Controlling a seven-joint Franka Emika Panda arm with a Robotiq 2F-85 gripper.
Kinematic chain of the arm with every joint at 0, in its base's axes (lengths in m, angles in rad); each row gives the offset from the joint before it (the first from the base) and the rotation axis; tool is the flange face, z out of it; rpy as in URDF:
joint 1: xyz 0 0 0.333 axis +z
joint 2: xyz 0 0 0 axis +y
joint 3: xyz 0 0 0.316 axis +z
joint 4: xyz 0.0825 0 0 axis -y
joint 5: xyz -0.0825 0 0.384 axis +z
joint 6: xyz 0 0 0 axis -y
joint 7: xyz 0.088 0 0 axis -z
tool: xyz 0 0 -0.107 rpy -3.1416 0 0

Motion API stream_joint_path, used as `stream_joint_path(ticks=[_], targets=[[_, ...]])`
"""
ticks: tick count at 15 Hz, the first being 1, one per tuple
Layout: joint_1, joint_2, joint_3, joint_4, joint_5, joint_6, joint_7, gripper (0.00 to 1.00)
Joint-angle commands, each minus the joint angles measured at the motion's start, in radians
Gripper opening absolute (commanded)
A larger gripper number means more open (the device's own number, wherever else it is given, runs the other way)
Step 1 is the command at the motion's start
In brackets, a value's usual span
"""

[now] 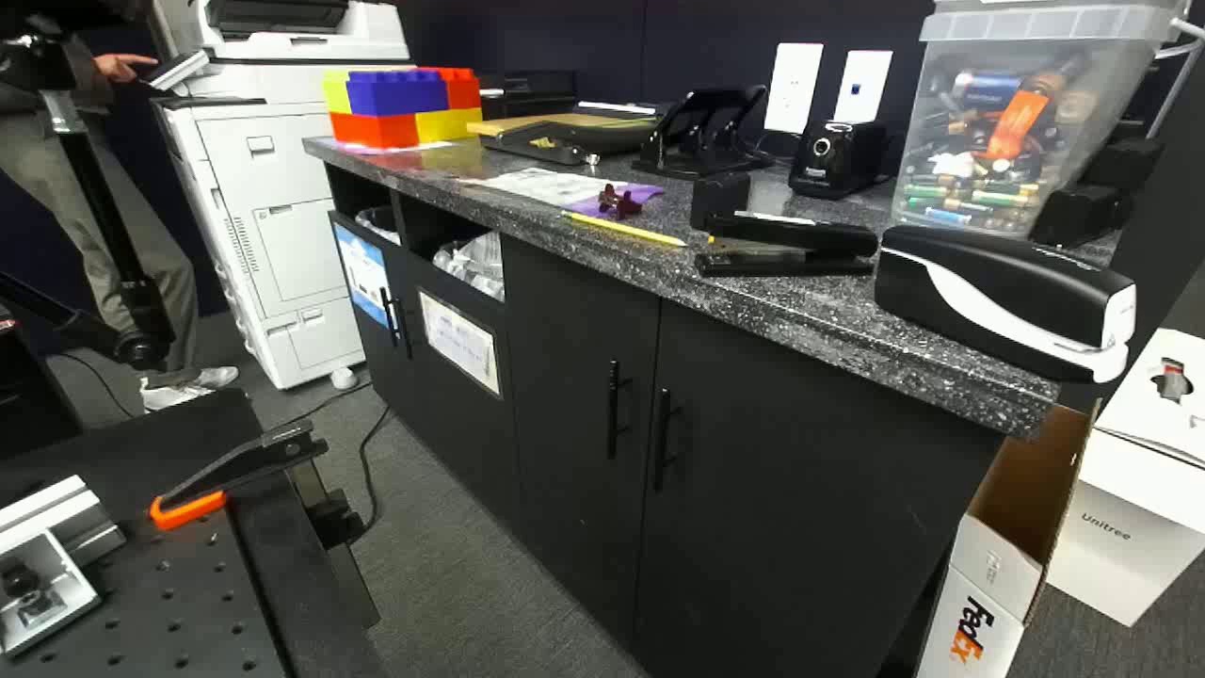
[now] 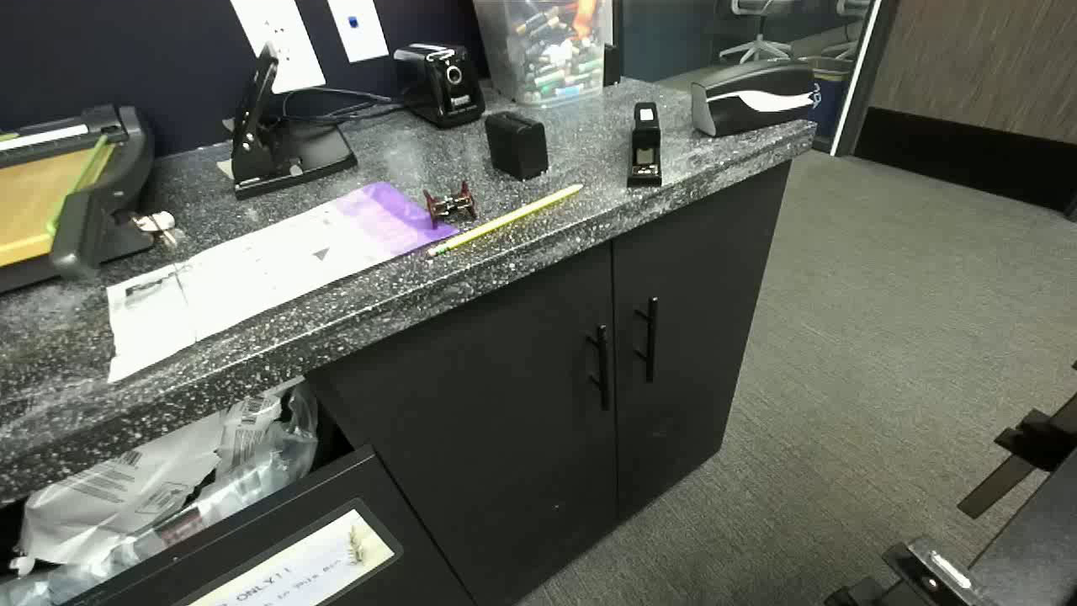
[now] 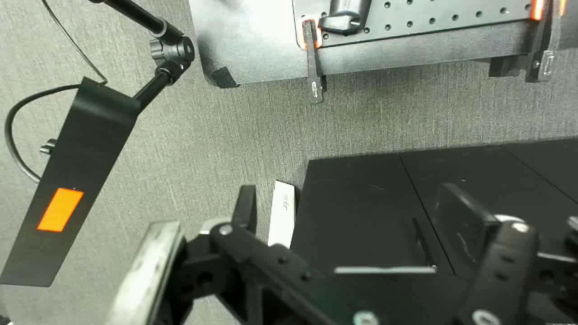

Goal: Open the right door of the cabinet on the right

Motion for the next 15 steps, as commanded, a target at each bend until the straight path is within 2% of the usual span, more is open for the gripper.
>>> stream_joint_path(ticks=[1,7,10,15], targets=[[0.007,0.000,-0.006,0.002,-0.003,-0.003,0.003,1.00],[0.007,0.000,-0.006,0.002,-0.003,-0.003,0.003,1.00],[0.009,0.152,-0.027,0.083,0.005,0.046,-0.021,1.00],[0.043,0.452,-0.014,0.190,0.017,0.228,-0.041,1.00]])
